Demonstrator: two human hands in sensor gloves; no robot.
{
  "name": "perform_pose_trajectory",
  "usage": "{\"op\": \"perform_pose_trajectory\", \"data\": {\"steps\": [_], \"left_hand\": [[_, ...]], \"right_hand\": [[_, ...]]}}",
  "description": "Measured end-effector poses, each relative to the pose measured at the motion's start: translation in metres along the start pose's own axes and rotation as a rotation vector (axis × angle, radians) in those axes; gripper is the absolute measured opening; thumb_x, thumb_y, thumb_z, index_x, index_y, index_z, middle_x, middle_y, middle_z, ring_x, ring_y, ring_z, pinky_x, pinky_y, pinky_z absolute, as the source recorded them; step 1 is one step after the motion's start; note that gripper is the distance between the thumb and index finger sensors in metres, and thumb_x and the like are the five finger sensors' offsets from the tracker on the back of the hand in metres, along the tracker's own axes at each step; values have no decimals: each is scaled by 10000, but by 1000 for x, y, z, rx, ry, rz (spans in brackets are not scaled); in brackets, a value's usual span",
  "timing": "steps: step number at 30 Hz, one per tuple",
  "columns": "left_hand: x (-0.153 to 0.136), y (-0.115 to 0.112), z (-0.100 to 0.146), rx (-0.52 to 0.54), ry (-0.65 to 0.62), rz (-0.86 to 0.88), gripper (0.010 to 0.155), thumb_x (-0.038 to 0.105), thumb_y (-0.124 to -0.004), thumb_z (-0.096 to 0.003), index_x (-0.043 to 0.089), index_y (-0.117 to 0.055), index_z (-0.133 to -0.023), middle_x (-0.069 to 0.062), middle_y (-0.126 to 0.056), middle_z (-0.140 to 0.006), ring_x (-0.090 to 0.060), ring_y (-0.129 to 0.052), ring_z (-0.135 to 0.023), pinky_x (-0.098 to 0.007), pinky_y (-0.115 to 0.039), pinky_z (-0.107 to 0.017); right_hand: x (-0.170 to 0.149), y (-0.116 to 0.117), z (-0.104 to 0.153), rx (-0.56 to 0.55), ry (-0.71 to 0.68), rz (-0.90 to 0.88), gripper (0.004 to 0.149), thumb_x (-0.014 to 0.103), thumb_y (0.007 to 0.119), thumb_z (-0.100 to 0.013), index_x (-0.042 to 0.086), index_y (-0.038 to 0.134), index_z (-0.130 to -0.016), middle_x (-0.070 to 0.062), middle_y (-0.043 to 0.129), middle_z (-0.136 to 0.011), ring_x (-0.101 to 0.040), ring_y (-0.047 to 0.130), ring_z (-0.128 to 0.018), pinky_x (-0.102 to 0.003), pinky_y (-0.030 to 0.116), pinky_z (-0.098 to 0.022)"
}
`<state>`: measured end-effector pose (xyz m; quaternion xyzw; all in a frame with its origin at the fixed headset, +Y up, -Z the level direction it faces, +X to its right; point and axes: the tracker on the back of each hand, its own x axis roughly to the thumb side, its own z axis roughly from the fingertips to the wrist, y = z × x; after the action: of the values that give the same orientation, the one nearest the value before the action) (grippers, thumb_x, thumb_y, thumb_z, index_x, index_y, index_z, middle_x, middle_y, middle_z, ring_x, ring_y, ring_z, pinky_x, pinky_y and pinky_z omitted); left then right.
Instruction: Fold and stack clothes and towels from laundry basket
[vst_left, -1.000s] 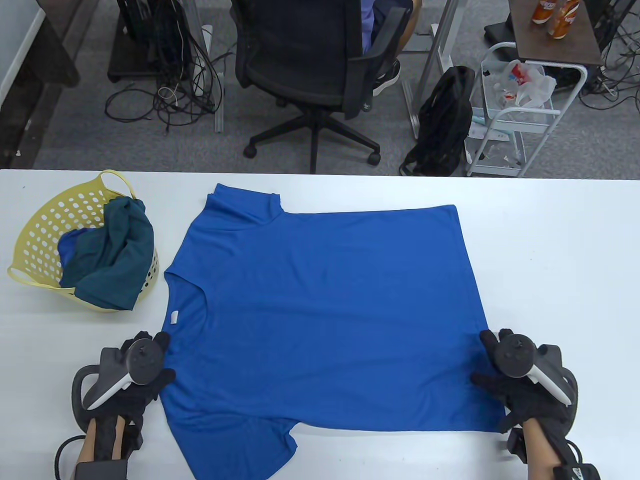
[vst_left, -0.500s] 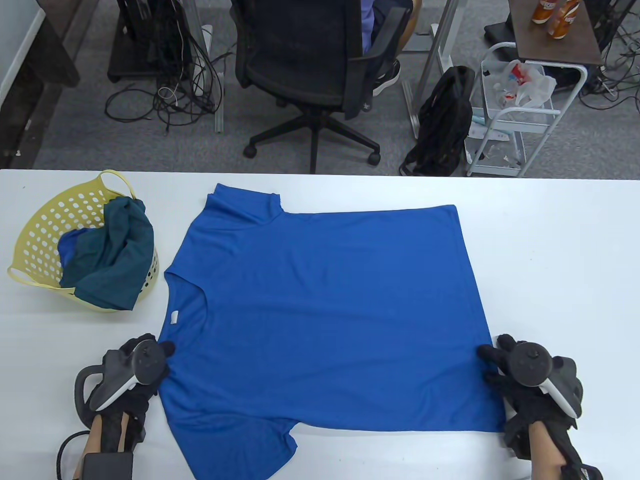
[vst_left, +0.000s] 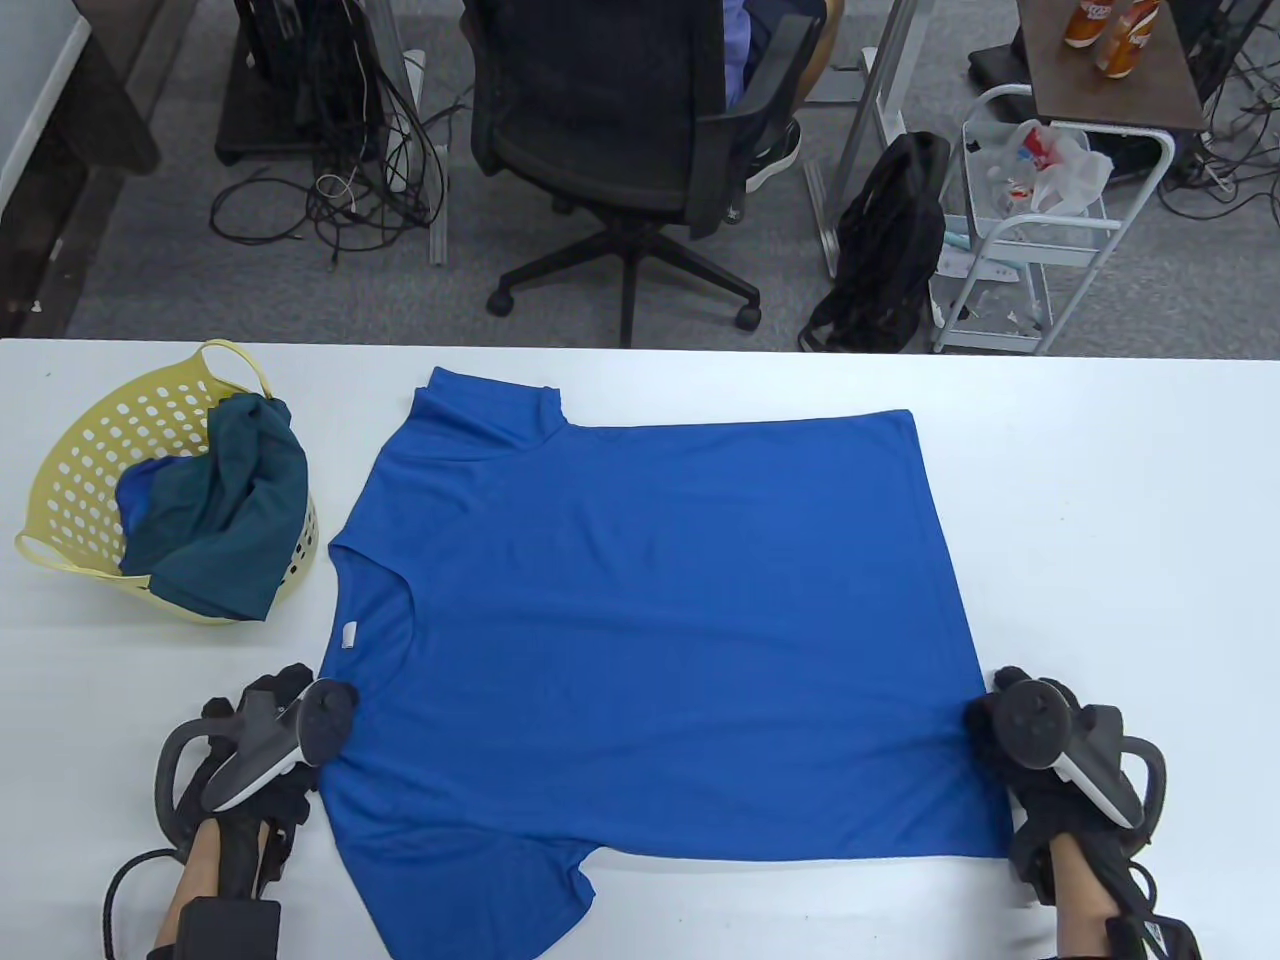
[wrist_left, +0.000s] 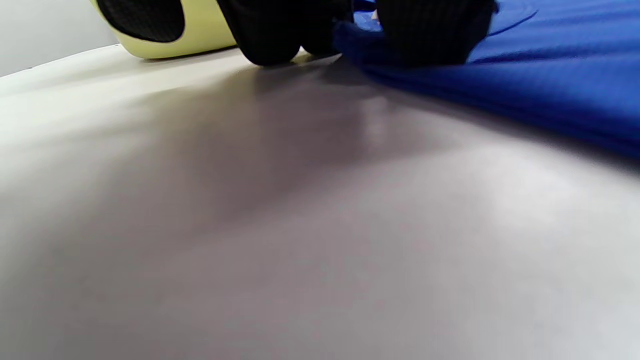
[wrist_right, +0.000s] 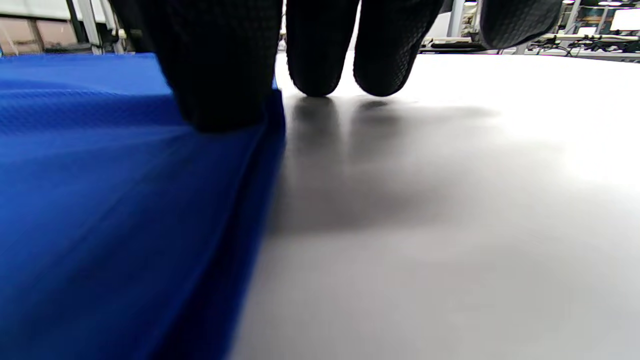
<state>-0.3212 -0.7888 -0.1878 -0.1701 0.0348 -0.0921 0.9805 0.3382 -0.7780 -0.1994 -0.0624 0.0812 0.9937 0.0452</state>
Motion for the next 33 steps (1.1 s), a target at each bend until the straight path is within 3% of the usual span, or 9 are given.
{"op": "perform_pose_trajectory", "data": {"steps": [4,8,13,15,19,21,24,30,33], "left_hand": [[-1,-3,-2,-11,-5,4,501,409,-713,-508,467,-550,-978,-71,-557,-1203,-372,-641,-1098,-689,-600,-748],[-4,-3,-1,106,28,35,464,365,-721,-518,452,-564,-946,-42,-675,-1156,-327,-740,-1051,-641,-639,-748],[-6,7,-2,209,92,46,445,365,-744,-510,429,-588,-921,60,-826,-1020,-226,-882,-938,-590,-705,-731],[-11,29,8,367,140,61,453,380,-746,-503,433,-584,-923,77,-820,-1015,-211,-892,-926,-565,-729,-723],[-29,81,55,791,180,301,456,370,-750,-521,413,-570,-938,53,-781,-1040,-237,-853,-949,-576,-703,-729],[-37,89,69,879,177,285,457,371,-753,-521,417,-570,-938,53,-764,-1054,-240,-837,-964,-584,-690,-734],[-43,71,66,740,133,216,454,372,-800,-501,425,-633,-919,46,-776,-1058,-249,-842,-969,-595,-693,-729],[-24,15,24,134,19,-27,444,406,-887,-430,449,-757,-853,96,-849,-1016,-198,-909,-932,-546,-748,-715],[-18,5,16,-25,16,-95,452,413,-892,-423,451,-747,-850,96,-788,-1045,-185,-894,-946,-527,-756,-719]], "right_hand": [[-4,0,1,23,-28,-39,383,256,795,-489,257,766,-871,-47,633,-1147,-361,606,-1068,-742,486,-744],[-10,-10,4,-36,-61,-210,388,221,765,-500,208,732,-887,-78,768,-1023,-322,762,-934,-694,572,-726],[-6,-11,0,-12,-21,-148,391,225,747,-517,219,708,-906,-95,767,-996,-339,744,-918,-716,533,-727],[-1,-27,3,-176,-32,-149,393,234,740,-518,242,698,-909,-101,698,-1049,-364,683,-965,-726,511,-727],[3,-71,25,-598,-88,-309,385,233,757,-515,248,709,-897,-112,652,-1069,-384,646,-980,-713,516,-720],[2,-81,34,-628,-126,-323,380,233,773,-510,260,724,-885,-106,646,-1079,-382,629,-1000,-724,504,-724],[2,-73,35,-445,-130,-239,372,231,828,-488,245,788,-858,-121,663,-1091,-406,620,-1021,-744,509,-719],[16,-30,12,51,-104,26,363,261,904,-443,231,852,-801,-133,638,-1124,-423,573,-1057,-747,499,-729],[19,-17,8,182,-92,82,364,266,923,-431,223,871,-788,-142,645,-1125,-434,566,-1059,-747,496,-729]]}}
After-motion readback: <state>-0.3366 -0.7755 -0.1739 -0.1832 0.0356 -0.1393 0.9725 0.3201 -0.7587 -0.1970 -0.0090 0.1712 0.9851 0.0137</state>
